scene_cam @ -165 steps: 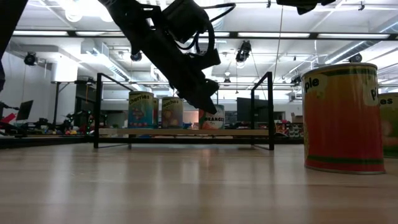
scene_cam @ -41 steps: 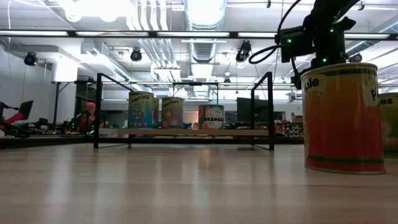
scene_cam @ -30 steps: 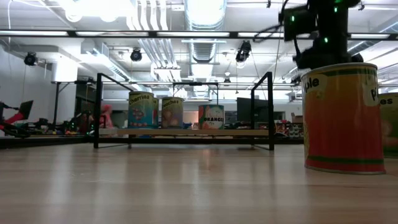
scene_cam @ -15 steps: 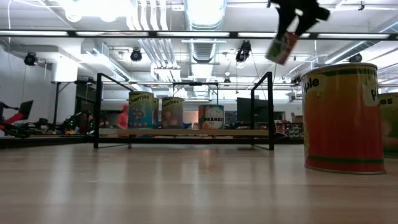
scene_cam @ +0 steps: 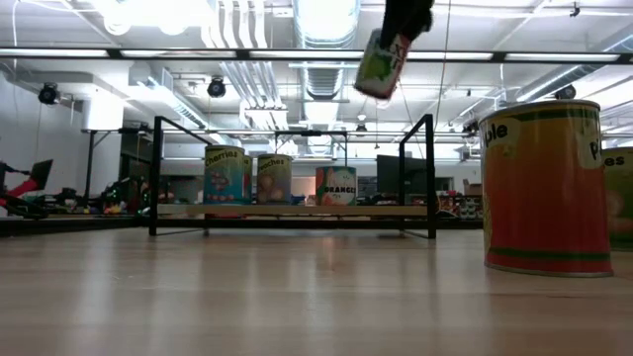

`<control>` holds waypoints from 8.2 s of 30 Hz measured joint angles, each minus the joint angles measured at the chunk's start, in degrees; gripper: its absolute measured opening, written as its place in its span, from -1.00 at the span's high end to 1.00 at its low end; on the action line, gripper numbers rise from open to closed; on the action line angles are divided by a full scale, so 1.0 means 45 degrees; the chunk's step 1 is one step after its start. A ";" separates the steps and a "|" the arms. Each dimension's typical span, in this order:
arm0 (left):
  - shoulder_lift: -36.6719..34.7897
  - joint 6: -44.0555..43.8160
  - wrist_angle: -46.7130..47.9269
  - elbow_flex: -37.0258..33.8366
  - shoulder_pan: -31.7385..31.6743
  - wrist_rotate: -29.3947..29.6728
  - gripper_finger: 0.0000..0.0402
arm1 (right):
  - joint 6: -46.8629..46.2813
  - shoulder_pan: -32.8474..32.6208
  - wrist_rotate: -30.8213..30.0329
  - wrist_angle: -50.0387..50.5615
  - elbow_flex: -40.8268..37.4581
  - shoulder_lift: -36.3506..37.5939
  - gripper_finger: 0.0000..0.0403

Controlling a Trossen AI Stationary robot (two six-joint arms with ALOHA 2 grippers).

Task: Pick and place cans onto a shelf
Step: Put the canned mixed fruits on the shelf, then put the canned pineapple on the shelf

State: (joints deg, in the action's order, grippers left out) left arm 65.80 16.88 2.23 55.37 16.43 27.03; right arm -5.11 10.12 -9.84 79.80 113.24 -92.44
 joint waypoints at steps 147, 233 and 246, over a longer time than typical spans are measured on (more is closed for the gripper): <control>-0.0073 -0.0189 0.0468 0.0000 -0.0005 -0.0010 1.00 | 0.2694 0.0983 0.0514 -0.1503 -0.1669 -0.2599 0.96; -0.0073 -0.1540 0.0347 0.0000 -0.0005 -0.0010 1.00 | -0.5368 -0.9851 -0.0841 -0.7937 -1.0895 0.1469 -0.89; -0.0073 -0.1537 0.0173 0.0000 -0.0005 -0.0005 1.00 | -0.5405 -0.9643 -0.1161 -0.9271 -1.1440 0.1399 -0.76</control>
State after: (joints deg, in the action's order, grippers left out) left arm 65.47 9.97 3.01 55.37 16.40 27.00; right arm -29.43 -33.28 -15.07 38.08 61.76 -86.15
